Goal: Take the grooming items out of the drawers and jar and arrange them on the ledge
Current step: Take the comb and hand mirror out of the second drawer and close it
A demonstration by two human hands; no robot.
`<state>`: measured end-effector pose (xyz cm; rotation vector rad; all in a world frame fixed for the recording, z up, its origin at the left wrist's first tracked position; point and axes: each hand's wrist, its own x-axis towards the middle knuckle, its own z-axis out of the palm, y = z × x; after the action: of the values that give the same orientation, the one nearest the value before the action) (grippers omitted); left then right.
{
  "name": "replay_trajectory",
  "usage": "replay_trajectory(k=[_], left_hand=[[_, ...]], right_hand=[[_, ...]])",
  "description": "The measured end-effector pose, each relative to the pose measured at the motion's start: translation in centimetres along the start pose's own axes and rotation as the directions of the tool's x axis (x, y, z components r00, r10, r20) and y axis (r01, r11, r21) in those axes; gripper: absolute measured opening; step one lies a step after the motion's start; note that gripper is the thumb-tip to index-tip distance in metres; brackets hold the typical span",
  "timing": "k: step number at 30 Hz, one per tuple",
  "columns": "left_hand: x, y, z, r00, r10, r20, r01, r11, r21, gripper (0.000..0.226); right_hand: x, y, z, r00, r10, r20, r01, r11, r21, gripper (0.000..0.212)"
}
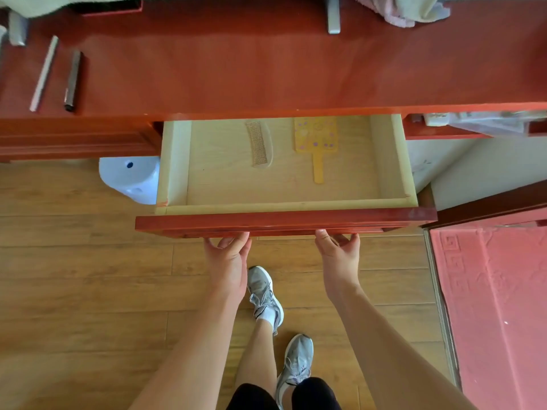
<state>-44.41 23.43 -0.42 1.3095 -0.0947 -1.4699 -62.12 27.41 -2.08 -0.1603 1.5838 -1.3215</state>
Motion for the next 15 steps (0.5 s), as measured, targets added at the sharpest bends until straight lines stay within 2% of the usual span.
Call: replay_trajectory(k=[4,12,15], left_hand=[[-1.7,-0.6,-1.5,1.000,-0.013,-0.009,0.013,1.000,-0.004,0.100],[-3.9,-1.5,-3.6,0.999,-0.030,-0.013,0.030,0.999,-0.036,0.100],[-3.8,-1.6,-3.5,0.999,-0.030,-0.019,0.029,0.999,-0.027,0.097]], right_hand=[[-1.6,1.1,-1.2,1.000,-0.010,0.011,0.010,1.000,0.023,0.052],[-4.1,1.8,-2.9,1.000,0.006,0.019,-0.006,1.000,0.002,0.071],[-4.2,1.6,-3.2,0.999,0.008,0.031,-0.007,1.000,-0.021,0.059]])
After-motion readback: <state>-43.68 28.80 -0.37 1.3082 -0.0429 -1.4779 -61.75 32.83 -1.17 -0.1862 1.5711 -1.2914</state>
